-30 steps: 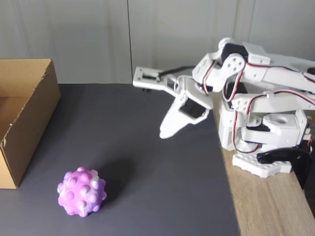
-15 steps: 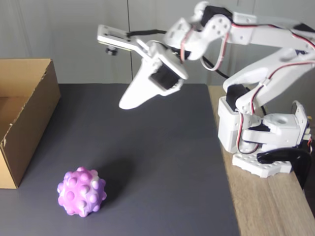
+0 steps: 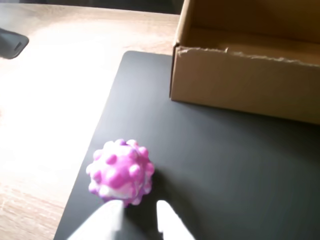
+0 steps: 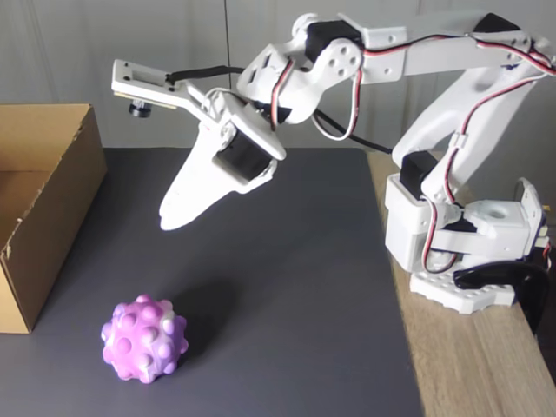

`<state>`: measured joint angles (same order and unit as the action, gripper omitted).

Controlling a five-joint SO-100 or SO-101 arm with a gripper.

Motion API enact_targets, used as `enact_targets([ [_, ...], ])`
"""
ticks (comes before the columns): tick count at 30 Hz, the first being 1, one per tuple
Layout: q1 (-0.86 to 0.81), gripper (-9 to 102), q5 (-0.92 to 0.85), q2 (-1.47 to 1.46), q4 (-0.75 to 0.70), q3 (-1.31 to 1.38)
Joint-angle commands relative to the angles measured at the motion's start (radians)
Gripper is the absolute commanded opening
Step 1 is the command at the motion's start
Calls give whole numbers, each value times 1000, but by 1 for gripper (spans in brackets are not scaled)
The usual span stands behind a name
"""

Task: Grasp a ball and put it in the box.

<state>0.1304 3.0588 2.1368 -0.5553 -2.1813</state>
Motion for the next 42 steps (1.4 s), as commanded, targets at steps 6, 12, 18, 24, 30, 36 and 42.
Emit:
enact_targets([
  [6,-44,35,15,-58,67,58],
  [12,-14,44,20,-106,77,57],
  [18,41,51,11,-156,117,49],
  [24,63,50,11,-229,152,58],
  [30,57,50,12,-313,213,58],
  [36,35,51,23,-414,276,86],
  [42,12,50,35,-508,310,129],
])
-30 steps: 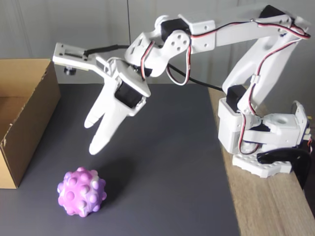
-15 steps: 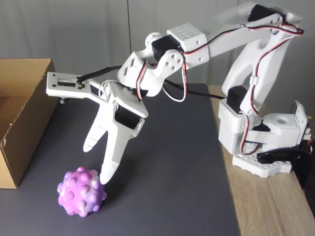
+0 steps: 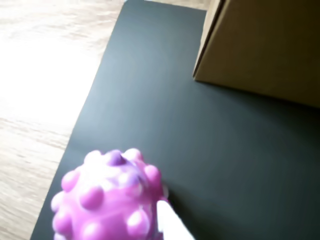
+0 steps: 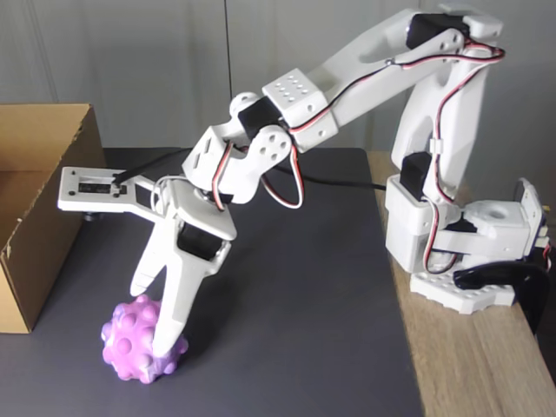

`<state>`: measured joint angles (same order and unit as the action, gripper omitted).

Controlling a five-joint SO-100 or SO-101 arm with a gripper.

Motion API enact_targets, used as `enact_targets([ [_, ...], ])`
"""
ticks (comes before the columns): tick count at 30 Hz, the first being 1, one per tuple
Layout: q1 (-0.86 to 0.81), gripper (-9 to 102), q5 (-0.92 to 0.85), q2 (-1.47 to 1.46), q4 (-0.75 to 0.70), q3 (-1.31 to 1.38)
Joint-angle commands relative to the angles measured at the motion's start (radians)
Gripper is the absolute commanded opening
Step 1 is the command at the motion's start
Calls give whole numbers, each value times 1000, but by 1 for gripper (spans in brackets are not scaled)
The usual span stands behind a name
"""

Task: Grasp a ball and put it in the box.

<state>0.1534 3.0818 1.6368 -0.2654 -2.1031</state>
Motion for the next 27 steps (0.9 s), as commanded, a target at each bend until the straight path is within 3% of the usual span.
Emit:
enact_targets([
  [1,-12,50,15,-17,25,54],
  [13,-25,51,38,-112,67,51],
  [21,-21,39,84,-130,64,43],
  [27,-18,22,80,-133,63,43],
])
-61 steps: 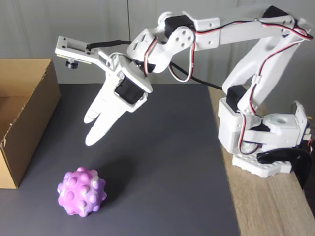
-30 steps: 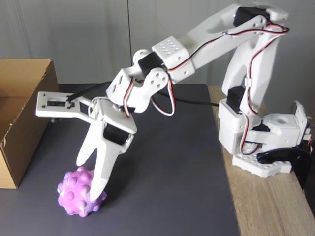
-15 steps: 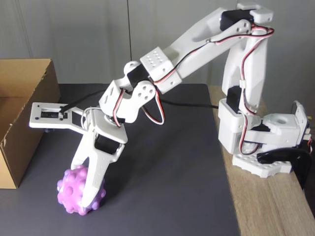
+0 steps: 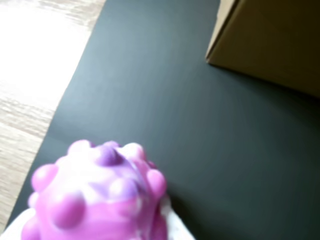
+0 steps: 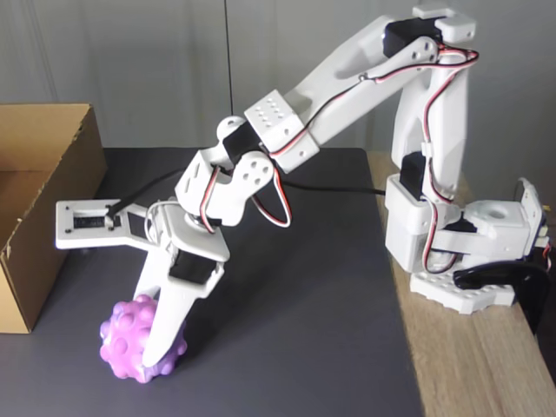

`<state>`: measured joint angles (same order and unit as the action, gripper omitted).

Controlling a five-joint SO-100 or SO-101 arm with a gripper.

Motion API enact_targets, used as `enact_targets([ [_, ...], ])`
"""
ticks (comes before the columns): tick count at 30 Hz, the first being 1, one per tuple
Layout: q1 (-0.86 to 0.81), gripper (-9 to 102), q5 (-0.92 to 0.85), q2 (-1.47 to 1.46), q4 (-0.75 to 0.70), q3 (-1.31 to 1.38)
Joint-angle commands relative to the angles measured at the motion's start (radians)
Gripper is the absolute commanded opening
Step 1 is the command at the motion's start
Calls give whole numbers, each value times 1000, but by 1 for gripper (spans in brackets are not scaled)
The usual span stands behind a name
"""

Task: Grasp a ball and put it in the box.

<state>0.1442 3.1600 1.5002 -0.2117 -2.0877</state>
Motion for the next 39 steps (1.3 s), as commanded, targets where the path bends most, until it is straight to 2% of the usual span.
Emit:
enact_targets([
  [1,-9,21,2,3,9,28],
  [12,-26,19,-18,14,5,28],
  [20,-69,18,-31,126,-49,38],
  [31,-141,14,-34,350,-284,202],
  [39,-207,13,-21,321,-462,560],
])
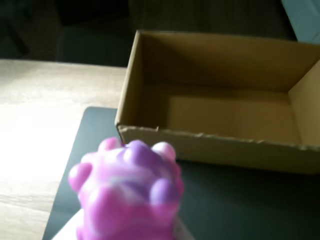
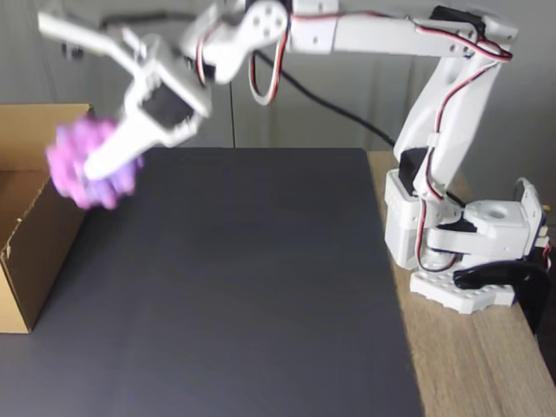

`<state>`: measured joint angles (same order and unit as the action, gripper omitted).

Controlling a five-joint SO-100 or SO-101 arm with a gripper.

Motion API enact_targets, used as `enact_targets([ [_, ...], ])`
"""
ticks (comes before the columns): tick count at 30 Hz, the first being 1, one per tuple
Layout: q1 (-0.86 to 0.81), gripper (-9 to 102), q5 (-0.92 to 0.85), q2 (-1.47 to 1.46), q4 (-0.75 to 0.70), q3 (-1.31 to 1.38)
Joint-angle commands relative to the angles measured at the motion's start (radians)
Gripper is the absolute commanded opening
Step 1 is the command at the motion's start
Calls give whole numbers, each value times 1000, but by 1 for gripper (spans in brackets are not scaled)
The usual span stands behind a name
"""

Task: Grasp a ball and put it in the box.

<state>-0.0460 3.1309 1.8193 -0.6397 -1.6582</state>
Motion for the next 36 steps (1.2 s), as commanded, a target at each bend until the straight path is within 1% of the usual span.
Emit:
enact_targets([
  [1,-25,14,11,-20,-44,183],
  [3,-41,14,14,-61,-44,268],
  [7,-80,14,12,-155,9,411],
  [9,-101,14,15,-210,14,486],
  [12,-132,13,17,-275,83,543],
  [17,-155,14,18,-394,156,635],
  [22,-163,13,18,-480,278,646],
  [26,-179,13,15,-548,459,649],
  [29,-195,14,18,-627,545,715],
  [33,-215,14,21,-787,541,928],
  [36,-222,14,21,-966,454,1206],
])
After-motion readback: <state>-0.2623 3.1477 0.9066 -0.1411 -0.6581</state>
